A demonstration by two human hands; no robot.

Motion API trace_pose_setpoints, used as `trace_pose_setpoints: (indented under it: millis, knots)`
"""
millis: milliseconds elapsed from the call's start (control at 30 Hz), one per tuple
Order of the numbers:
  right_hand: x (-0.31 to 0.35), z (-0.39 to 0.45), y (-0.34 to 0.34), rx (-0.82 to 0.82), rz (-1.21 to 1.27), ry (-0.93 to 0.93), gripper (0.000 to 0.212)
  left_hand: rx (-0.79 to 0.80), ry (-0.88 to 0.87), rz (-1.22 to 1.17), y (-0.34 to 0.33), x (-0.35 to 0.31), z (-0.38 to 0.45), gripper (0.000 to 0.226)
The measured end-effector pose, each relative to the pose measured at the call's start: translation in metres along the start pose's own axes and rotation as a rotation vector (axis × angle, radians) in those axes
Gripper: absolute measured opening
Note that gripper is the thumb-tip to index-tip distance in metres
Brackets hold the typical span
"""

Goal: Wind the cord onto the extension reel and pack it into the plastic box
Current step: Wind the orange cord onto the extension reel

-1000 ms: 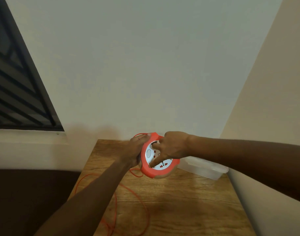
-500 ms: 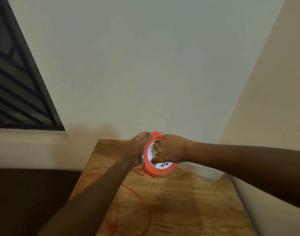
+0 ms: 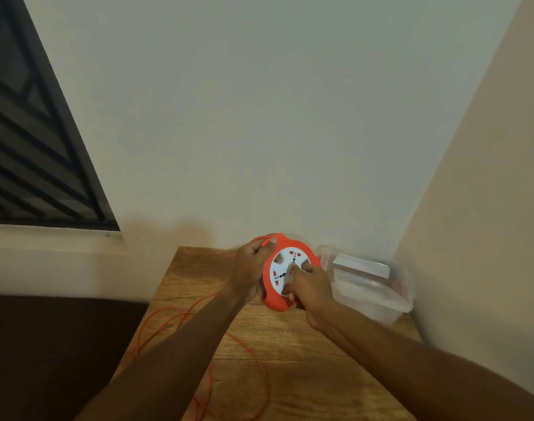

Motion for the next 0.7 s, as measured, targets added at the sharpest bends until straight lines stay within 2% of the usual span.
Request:
trace_pose_setpoints:
  millis: [67, 133, 167, 267, 300, 333, 433, 600, 700]
  knots:
    - [-0.002, -0.009, 0.001, 0.079, 0.059, -0.032, 0.068, -0.019, 0.018, 0.004, 0.004, 0.001, 0.000, 0.026]
    - [-0.002, -0.021, 0.001, 0.152, -0.089, 0.054, 0.073, -0.022, 0.052, -0.029, 0.008, 0.000, 0.000, 0.026]
    - [-0.001, -0.027, 0.004, 0.167, -0.287, 0.175, 0.070, -0.017, 0.067, -0.043, 0.009, -0.001, 0.000, 0.026]
    - [0.011, -0.029, 0.025, 0.223, -1.282, 0.861, 0.052, 0.033, 0.084, -0.047, 0.011, -0.007, 0.004, 0.027]
    - [0.021, -0.025, 0.032, 0.269, -1.533, 1.045, 0.050, 0.060, 0.092, -0.057, 0.010, -0.009, 0.005, 0.027]
    - [0.031, -0.021, 0.039, 0.336, -1.704, 1.138, 0.049, 0.086, 0.103, -0.066, 0.009, -0.010, 0.006, 0.027]
    - [0.060, -0.011, 0.046, 0.508, -1.984, 1.218, 0.050, 0.133, 0.132, -0.066, 0.007, -0.010, 0.008, 0.026]
    - [0.087, -0.010, 0.035, 0.604, -2.343, 1.271, 0.058, 0.192, 0.169, -0.092, -0.005, -0.016, 0.010, 0.024]
    - [0.096, -0.013, 0.027, 0.701, -2.467, 1.368, 0.067, 0.226, 0.189, -0.078, -0.008, -0.016, 0.010, 0.025]
Point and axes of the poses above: each hand's wrist, its own z-axis towards the middle knuckle, its own y-axis out of the back of the hand, x = y × z, the point moved 1 cm from there along z, towards the middle knuckle, and after that the axes turned 1 degree about z, right-handed, at the moved point
